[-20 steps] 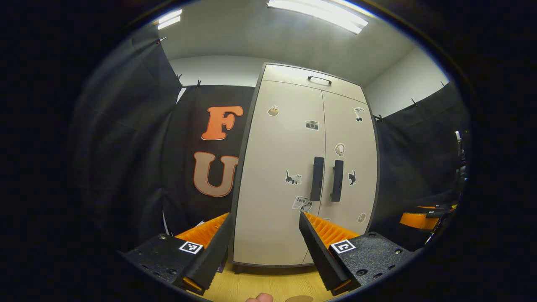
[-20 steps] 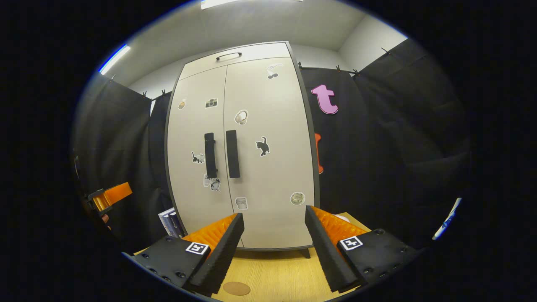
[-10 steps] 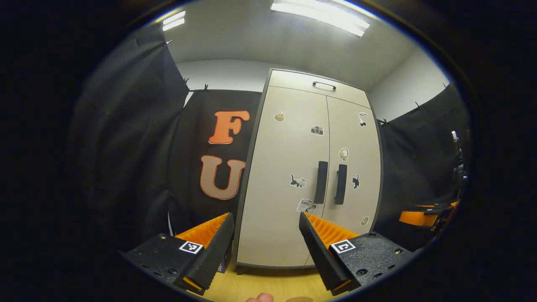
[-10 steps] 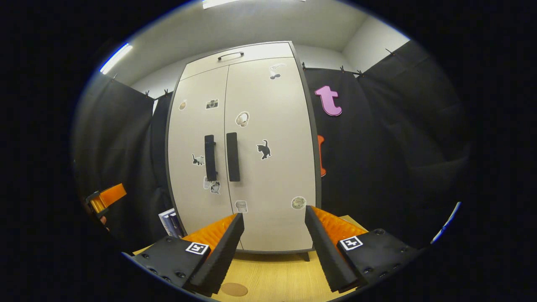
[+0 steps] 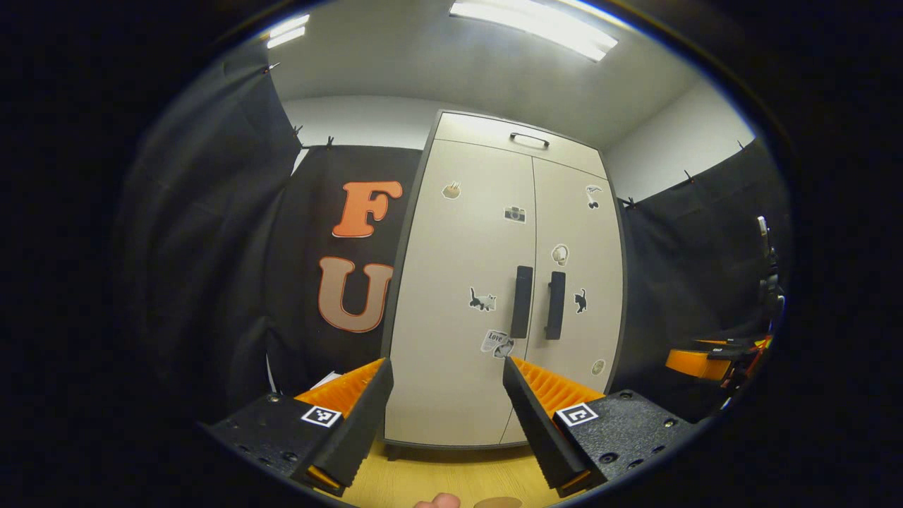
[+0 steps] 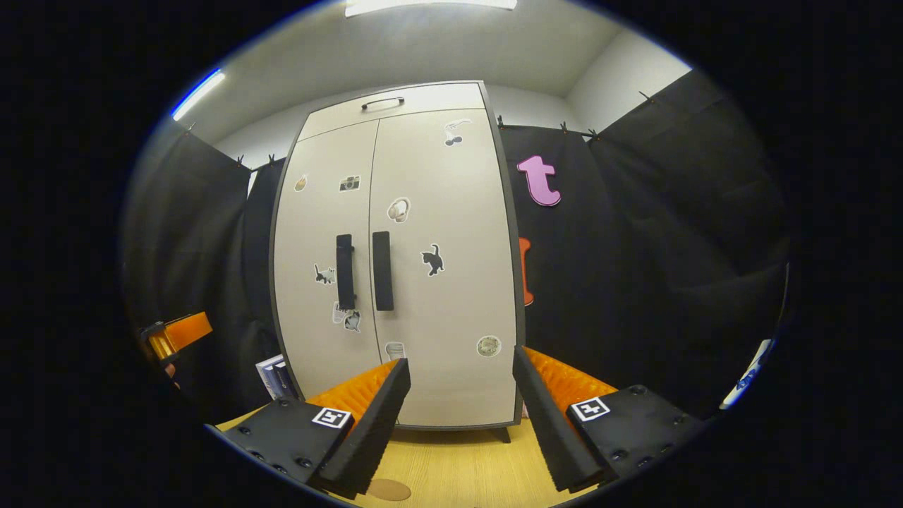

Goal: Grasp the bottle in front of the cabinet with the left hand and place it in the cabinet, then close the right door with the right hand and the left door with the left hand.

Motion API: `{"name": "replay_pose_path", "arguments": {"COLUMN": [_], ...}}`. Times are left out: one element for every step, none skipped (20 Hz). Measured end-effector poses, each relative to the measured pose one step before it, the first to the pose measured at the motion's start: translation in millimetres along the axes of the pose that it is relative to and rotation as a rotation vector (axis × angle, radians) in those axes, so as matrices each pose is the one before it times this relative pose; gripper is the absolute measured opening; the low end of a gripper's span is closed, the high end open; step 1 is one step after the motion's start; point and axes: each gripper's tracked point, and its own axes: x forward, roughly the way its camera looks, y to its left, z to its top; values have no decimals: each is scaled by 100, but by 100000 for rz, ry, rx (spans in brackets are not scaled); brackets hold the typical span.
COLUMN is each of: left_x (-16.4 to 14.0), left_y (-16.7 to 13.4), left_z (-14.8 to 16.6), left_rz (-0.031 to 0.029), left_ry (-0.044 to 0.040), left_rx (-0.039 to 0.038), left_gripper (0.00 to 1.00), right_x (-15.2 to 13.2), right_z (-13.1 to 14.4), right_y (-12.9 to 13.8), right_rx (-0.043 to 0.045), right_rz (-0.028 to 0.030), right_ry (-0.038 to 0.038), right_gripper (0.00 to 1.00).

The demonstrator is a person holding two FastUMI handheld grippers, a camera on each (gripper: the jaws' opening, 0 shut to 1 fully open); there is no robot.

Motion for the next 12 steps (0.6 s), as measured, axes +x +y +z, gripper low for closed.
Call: {"name": "replay_pose_path", "arguments": {"left_x": [-138, -123, 62, -140, 23, -3, 54, -53, 212, 4, -53, -78], "left_y": [57, 110, 92, 222, 139, -4, -18, 44, -8, 3, -38, -49], "left_z": [38, 54, 70, 31, 19, 29, -87, -119, -64, 50, -4, 60], "left_rz": [368, 673, 1072, 1442, 1339, 926, 516, 412, 388, 40, -514, -599], "left_ry": [-42, -237, -359, -199, -312, -405, -83, 142, 158, 152, 35, -24], "left_rx": [-282, -266, -176, -205, -456, -793, -899, -672, -506, -484, -389, -213], "left_gripper": [95, 95, 96, 95, 95, 95, 96, 95, 95, 95, 95, 95], "right_x": [84, 57, 150, 0, 75, 79, -9, 37, -54, -3, -104, -109], "right_z": [31, 127, 235, 355, 287, 271, 162, 88, 93, -4, 19, -24], "right_y": [154, 51, 16, -139, -169, -164, -206, -241, -263, -160, -30, 74], "right_rx": [363, -84, -306, -441, -425, -247, -124, 23, 92, 251, 364, 313], "right_rz": [556, 698, 483, 424, 488, 420, 244, -89, -305, -356, -324, -220], "right_ry": [263, 207, -70, -105, -53, -90, 128, 329, 222, 162, -37, -177], "right_gripper": [97, 97, 97, 97, 97, 97, 97, 97, 97, 97, 97, 97]}}
